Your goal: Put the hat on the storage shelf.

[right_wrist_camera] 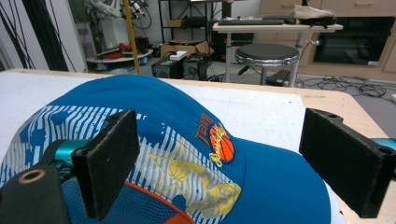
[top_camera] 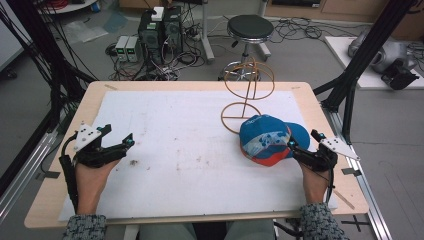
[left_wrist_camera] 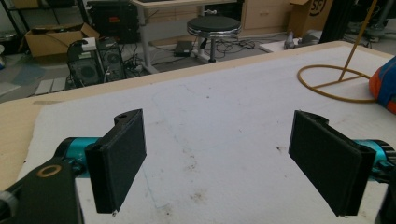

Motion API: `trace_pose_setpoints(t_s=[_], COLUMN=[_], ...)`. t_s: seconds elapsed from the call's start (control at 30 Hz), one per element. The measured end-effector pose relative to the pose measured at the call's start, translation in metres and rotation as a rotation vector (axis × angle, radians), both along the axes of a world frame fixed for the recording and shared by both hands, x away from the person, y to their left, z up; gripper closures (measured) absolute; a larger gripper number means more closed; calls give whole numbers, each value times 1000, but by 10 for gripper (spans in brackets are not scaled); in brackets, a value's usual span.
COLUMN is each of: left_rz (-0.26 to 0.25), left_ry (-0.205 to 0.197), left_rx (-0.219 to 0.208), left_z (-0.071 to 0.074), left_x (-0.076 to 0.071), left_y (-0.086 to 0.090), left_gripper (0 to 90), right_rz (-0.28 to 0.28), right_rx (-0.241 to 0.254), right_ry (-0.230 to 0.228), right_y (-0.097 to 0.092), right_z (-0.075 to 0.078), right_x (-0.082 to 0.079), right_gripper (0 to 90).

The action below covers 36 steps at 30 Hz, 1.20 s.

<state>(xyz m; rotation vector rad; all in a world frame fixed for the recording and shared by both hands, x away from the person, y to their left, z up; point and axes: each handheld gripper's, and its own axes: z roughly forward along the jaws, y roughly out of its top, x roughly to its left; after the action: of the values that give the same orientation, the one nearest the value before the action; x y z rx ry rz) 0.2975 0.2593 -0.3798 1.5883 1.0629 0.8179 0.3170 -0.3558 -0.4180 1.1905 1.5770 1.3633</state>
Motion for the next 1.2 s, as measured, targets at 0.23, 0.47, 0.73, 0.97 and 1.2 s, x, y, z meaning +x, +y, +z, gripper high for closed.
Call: trace_pose_setpoints(t_s=[0.23, 0.47, 0.73, 0.97, 1.2], left_rz=[-2, -6, -9, -6, -15], left_ry=[1, 5, 11, 3, 3], left_rx=[4, 5, 8, 3, 2], left_z=[0, -1, -2, 0, 1], left_x=[1, 2, 3, 1, 1], left_y=[-1, -2, -3, -1, -4], left_gripper=[191, 191, 191, 191, 191], right_rz=[12, 22, 41, 96, 159], right_rx=[-24, -26, -40, -35, -72], right_ry=[-6, -11, -16, -34, -70], right_y=[2, 4, 8, 16, 38], right_z=[0, 0, 1, 4, 11], right_x=[0, 1, 2, -1, -3], right_gripper=[114, 114, 114, 133, 150])
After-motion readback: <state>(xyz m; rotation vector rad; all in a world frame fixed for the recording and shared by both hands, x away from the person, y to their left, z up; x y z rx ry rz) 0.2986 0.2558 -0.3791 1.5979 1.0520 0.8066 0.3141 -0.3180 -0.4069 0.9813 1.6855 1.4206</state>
